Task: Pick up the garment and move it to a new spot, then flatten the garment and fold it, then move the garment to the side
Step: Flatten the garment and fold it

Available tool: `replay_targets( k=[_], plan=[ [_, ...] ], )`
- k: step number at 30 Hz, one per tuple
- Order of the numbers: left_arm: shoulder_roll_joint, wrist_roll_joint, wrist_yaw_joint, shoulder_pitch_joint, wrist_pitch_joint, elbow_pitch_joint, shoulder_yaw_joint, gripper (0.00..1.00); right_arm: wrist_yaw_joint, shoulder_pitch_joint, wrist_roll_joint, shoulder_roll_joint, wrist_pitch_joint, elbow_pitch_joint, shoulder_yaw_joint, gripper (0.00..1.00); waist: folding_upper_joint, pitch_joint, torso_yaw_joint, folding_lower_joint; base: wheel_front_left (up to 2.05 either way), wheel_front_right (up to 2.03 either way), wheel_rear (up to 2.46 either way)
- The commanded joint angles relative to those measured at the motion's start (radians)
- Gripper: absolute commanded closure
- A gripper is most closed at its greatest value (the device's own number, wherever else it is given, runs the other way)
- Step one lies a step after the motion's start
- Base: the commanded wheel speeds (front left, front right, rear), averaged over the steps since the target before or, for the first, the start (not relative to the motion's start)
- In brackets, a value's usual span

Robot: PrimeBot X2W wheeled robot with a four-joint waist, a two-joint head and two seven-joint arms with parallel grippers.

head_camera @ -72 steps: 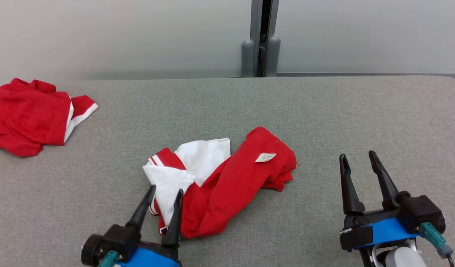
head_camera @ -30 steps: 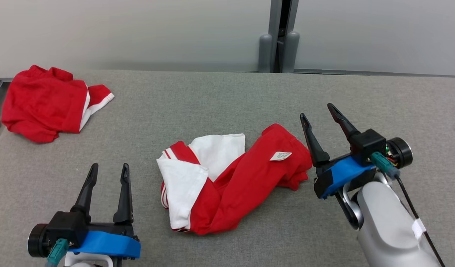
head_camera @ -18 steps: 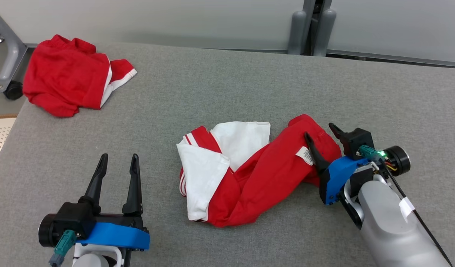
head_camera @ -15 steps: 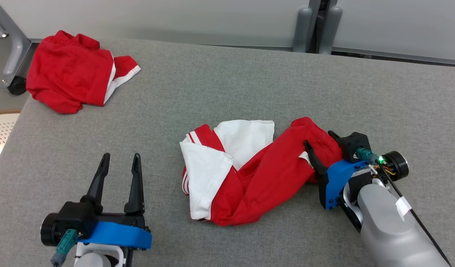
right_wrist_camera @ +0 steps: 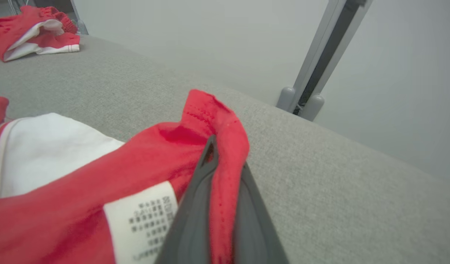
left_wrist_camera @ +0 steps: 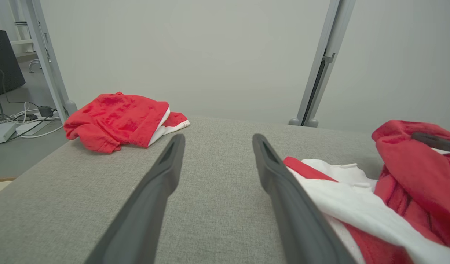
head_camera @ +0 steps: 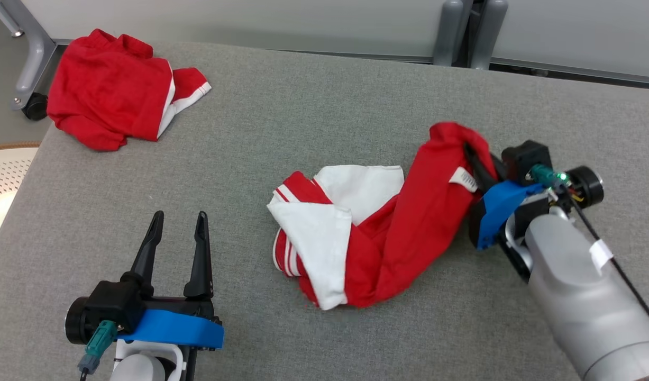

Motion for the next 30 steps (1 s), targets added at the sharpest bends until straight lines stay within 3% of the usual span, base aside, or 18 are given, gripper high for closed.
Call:
replay_targets(
  k=[1,9,23,30],
  plan=[
    [0.003,-0.005,0.006,-0.01,-0.003,-0.003,0.0,0.0,-0.001,-0.048,-0.01,-0.018,-0.012,-0.014,-0.015,1.0,0.0,0.003,0.0,-0.0001,0.0,0.0,0.0],
    [0.003,-0.008,0.016,-0.007,-0.003,-0.004,0.003,0.0,-0.001,-0.066,-0.067,-0.034,-0.019,-0.18,-0.127,1.0,0.0,-0.003,-0.019,-0.0001,0.0,0.0,0.0],
    [0.003,-0.007,0.006,0.065,-0.003,0.017,0.006,0.0,-0.001,0.43,-0.058,-0.004,-0.019,-0.539,-0.209,1.0,0.0,-0.115,-0.13,-0.0001,0.0,0.0,0.0],
    [0.003,-0.006,0.001,0.083,-0.003,0.022,-0.001,0.0,-0.001,0.642,-0.039,0.007,-0.019,-0.644,-0.264,1.0,0.0,-0.13,-0.168,-0.0001,0.0,0.0,0.0]
  ],
)
